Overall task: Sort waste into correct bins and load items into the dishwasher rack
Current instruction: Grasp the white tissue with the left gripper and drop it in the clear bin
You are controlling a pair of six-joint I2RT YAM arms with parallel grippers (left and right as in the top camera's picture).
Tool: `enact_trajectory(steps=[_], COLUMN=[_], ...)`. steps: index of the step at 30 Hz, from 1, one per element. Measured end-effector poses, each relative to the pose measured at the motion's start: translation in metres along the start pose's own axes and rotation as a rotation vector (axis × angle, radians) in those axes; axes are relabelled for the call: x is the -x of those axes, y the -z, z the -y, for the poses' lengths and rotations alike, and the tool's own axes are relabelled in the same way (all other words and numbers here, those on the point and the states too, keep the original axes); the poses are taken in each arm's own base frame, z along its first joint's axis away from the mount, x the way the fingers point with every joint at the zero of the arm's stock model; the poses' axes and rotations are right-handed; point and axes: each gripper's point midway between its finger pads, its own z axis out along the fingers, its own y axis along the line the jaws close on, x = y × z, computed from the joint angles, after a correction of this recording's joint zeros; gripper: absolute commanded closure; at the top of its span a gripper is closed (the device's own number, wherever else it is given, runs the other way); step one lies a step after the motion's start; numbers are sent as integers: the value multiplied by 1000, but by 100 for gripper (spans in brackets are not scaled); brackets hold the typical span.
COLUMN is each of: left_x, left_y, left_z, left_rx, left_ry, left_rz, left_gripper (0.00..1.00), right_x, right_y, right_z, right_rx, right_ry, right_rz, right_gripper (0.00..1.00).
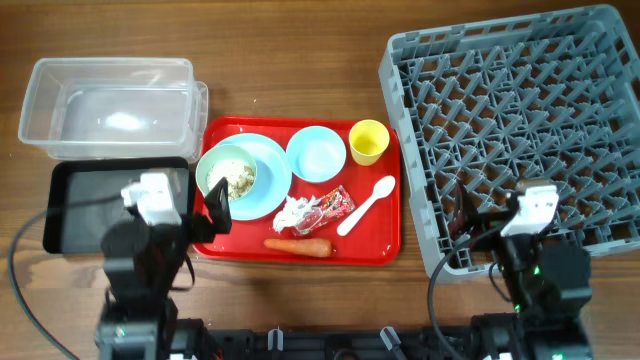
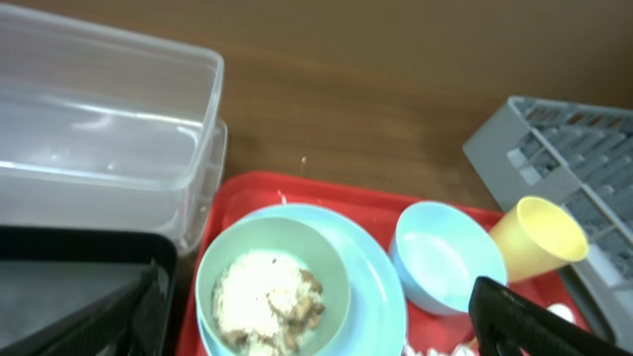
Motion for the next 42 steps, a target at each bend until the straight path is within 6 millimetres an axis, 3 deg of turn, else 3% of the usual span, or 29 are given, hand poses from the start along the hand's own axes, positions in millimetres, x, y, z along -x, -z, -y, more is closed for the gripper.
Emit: enact_trajectory(steps=[2,5,9,16,19,23,24,27,30,37,40,42], left_x=[15,6,-39,-69,-107,-158,-166,-180,-184,-182,-174,-167], left_y=[-12,-25,-42,-46,-52,-66,-69,-82,-84,-85,-85,-84], left_z=[15,42,60,87,106,102,98,90,84,83,83,86], left_rx=[-17,-66,-90,-182,-199,-89,-65,-4,28,39,44,32], left_ry=[19,1,-33,-61,-158,-265,-271,-261,-261,-268,-274,-272], left_rz=[-173,-386,-632,-755,-874,-1013,-1038,-1062,-1074,-1066,-1034,-1009], left_gripper=[0,0,0,0,0,2,7,58,67,71,80,90], right_x=[-2,-8,-19,-21,-22,-22,-22,-23,-23,-23,-23,-23], right_y=[-4,-12,-23,-24,-24,-24,-24,-24,-24,-24,-24,-24], right_z=[0,1,2,2,2,2,2,2,2,2,2,2], right_rx=[-6,-14,-21,-25,-27,-29,-29,-30,-30,-30,-30,-30], right_ry=[-9,-17,-32,-50,-57,-67,-67,-68,-68,-68,-68,-68], right_rz=[-138,-330,-437,-446,-450,-451,-451,-454,-454,-454,-454,-454], right_gripper=[0,0,0,0,0,0,0,0,0,0,0,0])
